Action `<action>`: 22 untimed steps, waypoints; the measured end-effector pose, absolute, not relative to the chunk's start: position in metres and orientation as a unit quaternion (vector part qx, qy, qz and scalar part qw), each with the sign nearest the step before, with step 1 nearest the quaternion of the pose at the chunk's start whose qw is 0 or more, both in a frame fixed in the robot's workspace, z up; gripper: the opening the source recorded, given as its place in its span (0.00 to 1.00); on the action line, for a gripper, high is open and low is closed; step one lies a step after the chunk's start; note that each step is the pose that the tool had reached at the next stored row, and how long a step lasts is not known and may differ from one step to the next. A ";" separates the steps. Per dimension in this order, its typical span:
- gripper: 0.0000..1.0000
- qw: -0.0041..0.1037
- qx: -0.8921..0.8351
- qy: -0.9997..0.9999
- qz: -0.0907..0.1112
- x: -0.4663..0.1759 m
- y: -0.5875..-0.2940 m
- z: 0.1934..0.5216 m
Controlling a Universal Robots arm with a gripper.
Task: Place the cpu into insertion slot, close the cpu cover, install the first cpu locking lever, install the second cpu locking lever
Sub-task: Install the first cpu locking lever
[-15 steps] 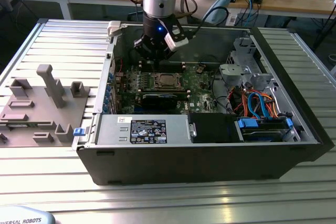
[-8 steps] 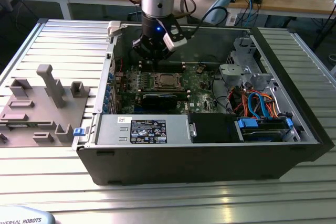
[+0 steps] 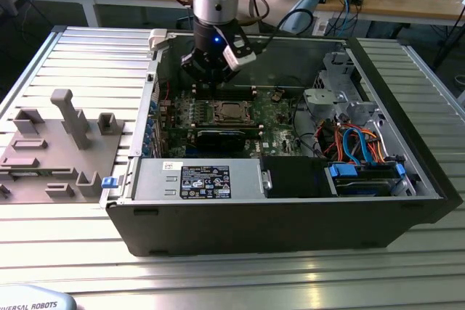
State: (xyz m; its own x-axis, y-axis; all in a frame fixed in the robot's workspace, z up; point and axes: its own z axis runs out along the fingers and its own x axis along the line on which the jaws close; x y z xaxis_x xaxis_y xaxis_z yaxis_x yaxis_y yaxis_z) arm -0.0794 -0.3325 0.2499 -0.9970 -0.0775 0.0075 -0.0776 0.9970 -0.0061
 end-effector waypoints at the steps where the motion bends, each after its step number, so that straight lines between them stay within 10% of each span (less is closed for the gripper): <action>1: 0.11 0.004 0.039 -0.999 0.003 -0.080 -0.333 0.250; 22: 0.11 0.004 0.039 -0.999 0.003 -0.089 -0.333 0.250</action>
